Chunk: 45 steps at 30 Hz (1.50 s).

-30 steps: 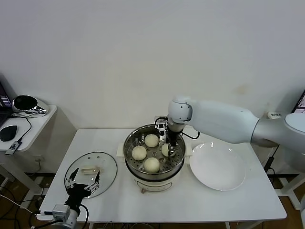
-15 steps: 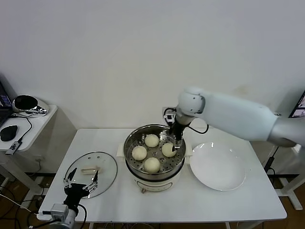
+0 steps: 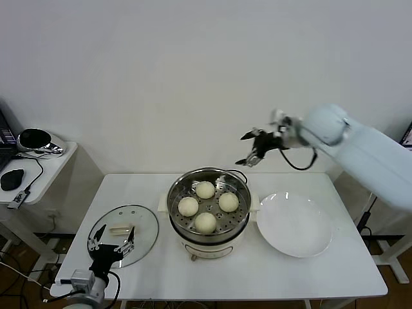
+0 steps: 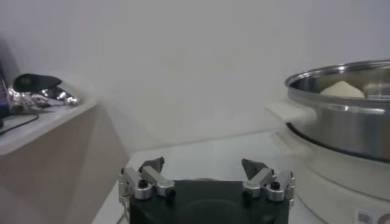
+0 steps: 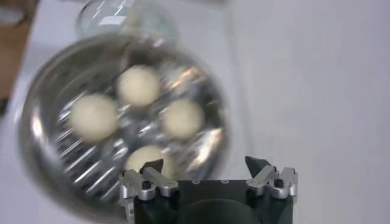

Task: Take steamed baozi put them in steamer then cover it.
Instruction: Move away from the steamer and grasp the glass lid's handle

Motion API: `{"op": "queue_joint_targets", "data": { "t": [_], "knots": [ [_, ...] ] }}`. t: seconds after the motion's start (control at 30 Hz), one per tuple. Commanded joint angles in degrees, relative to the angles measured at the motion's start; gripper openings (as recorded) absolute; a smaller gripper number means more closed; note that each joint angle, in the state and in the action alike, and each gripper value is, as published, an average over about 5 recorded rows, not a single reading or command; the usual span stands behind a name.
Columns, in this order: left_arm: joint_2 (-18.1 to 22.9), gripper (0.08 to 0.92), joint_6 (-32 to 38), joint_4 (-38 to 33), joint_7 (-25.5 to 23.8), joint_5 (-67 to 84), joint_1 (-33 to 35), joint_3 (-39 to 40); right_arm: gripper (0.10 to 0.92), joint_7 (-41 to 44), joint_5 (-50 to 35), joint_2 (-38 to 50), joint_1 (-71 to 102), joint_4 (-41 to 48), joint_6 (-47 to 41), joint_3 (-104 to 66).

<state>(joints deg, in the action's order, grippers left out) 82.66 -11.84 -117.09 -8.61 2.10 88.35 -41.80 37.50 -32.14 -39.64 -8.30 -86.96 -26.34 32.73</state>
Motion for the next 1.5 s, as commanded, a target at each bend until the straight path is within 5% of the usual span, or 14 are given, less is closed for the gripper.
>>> {"op": "queue_joint_targets", "data": {
  "t": [0.03,0.33,0.73,1.03,1.27,1.5],
  "knots": [
    [-0.59,0.823,-1.46,0.54,0.80,1.48,-1.13,1.30,0.823,-25.62,-9.23,10.78,47.22,-12.31,11.55,-51.24],
    [-2.75,0.823,-1.18,1.92,0.23,1.96,-3.10,0.99,0.823,-31.96,-10.11,-8.74,76.84,-17.81,21.72,-76.87],
    [-6.57,0.823,0.92,6.13,0.06,-5.23,-9.18,0.79,0.823,-30.45,-7.94,-32.27,92.95,-18.91,28.30,-86.24],
    [-10.28,0.823,13.99,12.24,6.59,-55.02,-10.41,3.74,0.823,-30.73,-4.52,-35.68,96.34,-19.58,29.31,-84.97],
    [-16.83,0.823,12.90,15.92,16.06,-79.19,-7.26,8.70,0.823,-30.76,-3.62,-35.72,95.12,-18.68,29.28,-83.77],
    [-19.87,0.823,5.39,12.46,18.95,-80.27,-2.60,8.88,0.823,-30.38,-3.07,-35.44,93.89,-16.90,29.46,-83.95]
  ]
}}
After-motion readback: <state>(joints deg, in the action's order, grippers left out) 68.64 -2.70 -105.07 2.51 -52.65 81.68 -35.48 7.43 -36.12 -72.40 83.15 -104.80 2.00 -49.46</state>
